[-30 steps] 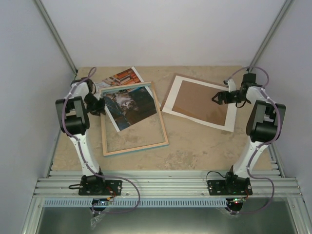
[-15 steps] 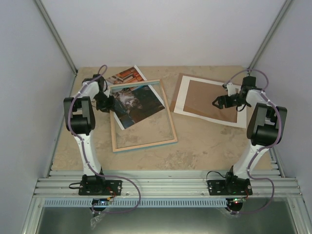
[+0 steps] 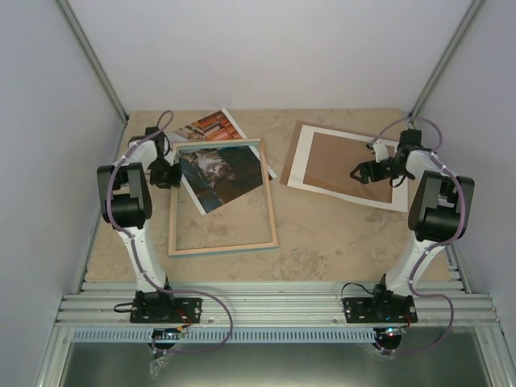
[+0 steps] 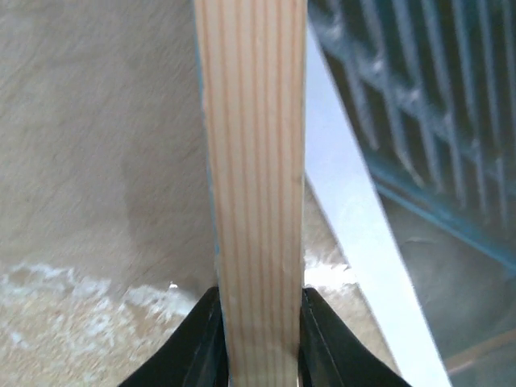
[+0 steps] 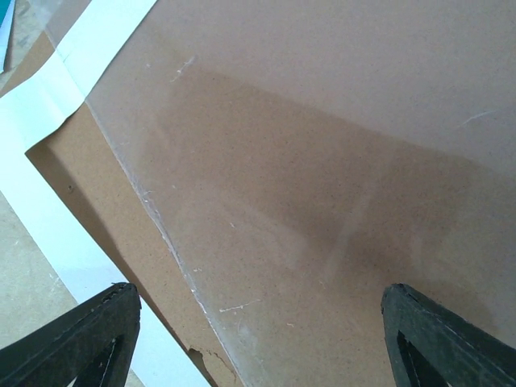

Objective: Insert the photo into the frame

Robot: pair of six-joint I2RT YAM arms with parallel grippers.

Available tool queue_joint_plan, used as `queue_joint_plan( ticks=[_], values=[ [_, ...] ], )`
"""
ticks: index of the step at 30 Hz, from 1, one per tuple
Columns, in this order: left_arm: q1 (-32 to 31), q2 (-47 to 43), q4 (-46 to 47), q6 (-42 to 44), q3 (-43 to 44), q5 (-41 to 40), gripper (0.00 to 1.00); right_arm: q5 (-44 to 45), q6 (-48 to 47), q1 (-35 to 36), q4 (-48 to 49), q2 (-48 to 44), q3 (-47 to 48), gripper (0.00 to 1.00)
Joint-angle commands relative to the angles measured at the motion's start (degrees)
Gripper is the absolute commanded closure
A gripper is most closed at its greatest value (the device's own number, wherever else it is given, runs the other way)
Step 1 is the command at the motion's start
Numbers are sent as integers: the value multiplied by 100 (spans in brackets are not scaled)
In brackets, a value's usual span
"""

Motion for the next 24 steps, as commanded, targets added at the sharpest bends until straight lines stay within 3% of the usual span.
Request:
queue_joint_plan(
  ticks=[1, 2, 6, 7, 8, 10, 14, 18, 24],
  values=[
    [198, -185, 210, 334, -304, -866, 100, -228, -96, 37, 5, -185, -83, 18],
    [261, -172, 188, 296, -229, -891, 92, -238, -104, 49, -8, -186, -94, 18],
    [568, -367, 91, 401, 335, -15, 30, -259, -98, 108, -42, -175, -48, 18],
    [576, -488, 137, 493, 465, 223, 19, -264, -82, 119, -33, -178, -31, 18],
    [538, -619, 174, 631, 591, 456, 14, -261, -64, 133, -30, -173, -14, 18],
    [333, -798, 233, 821, 875, 791, 8, -246, -24, 155, -13, -150, 9, 19],
    [-423, -740, 179, 841, 1500, 1654, 6, -188, 141, 191, 111, -80, 27, 20],
    [-1242, -165, 465, 114, 2008, 2672, 8, -145, 315, 217, 215, 7, 76, 22],
    [-2085, 591, 1381, -1137, 2271, 3325, 10, 19, 502, 277, 330, 251, 292, 29]
  ],
)
